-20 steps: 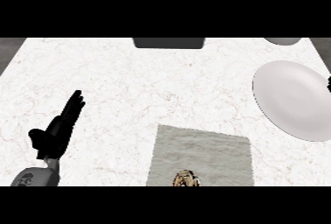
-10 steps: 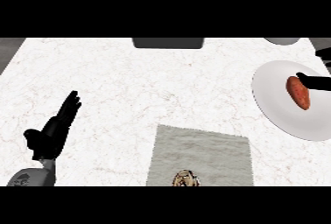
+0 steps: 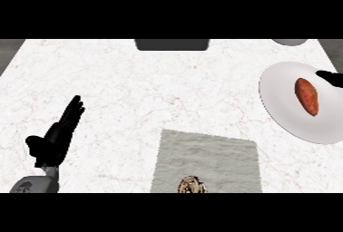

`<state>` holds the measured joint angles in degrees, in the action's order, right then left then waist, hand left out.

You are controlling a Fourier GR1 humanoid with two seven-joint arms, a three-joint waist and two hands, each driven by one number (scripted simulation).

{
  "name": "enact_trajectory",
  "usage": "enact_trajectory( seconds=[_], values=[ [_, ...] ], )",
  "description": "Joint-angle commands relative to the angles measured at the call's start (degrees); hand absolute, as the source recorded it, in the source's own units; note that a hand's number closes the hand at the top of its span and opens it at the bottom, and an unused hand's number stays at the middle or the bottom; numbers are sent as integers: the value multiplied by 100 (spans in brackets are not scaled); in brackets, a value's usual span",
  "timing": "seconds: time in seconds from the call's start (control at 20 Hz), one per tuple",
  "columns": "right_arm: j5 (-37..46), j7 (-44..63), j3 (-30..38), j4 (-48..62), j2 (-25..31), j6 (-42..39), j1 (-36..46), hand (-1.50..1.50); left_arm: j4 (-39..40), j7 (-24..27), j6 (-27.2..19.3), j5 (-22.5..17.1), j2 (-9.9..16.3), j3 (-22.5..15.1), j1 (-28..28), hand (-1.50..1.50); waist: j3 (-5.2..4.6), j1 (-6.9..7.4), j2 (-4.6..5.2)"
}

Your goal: Pick the sweet potato from the placemat and place it in the plate

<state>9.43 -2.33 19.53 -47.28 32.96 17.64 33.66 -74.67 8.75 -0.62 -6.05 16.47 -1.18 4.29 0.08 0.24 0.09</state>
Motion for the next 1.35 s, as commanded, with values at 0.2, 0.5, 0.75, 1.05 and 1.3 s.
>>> enact_trajectory(
  seconds=[0.2,0.5,0.75,1.05,1.3],
  values=[
    [-1645,-821,1403,-45,612,-1507,-912,-150,-169,102,-34,47,-133,-16,-288,0,-2,-111,-33],
    [-1920,-2328,1867,1116,980,-2539,-1636,-150,94,-19,20,147,-73,93,116,0,1,-39,9],
    [-2018,-3116,2114,1798,1654,-3511,-2143,-150,-189,78,56,193,-148,34,-326,0,4,-13,2],
    [-1484,-4287,1815,3099,1782,-3574,-1965,-150,-121,-293,327,0,-21,234,130,0,18,60,31],
    [-1348,-4648,1759,3449,1851,-3293,-1789,-150,-327,-428,382,-19,-32,266,47,0,23,87,31]
  ],
)
